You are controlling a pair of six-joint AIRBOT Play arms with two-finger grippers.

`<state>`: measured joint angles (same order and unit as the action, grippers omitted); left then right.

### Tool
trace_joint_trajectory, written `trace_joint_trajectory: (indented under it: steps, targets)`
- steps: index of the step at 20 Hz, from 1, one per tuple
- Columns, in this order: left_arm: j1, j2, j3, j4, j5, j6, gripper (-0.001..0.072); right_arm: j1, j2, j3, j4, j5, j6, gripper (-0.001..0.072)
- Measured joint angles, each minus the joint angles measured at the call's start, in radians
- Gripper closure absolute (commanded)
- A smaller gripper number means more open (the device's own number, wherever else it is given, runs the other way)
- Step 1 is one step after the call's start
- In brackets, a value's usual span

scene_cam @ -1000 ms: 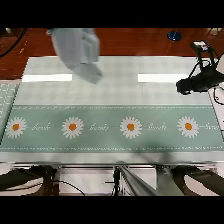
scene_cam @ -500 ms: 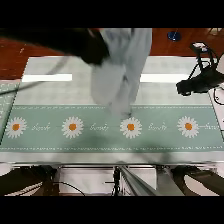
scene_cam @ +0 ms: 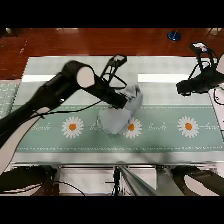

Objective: Fold the shirts.

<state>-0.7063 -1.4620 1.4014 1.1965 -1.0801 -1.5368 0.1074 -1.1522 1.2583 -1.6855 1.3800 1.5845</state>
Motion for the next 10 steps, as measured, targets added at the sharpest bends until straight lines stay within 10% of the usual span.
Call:
trace_joint_trajectory:
  steps: [10]
  targets:
    - [0.268, 0.094, 0.224, 0.096, -0.226, 0.111, 0.0042, 0.000, 0.000, 0.000, 0.000, 0.008, -0.015, 0.0333]
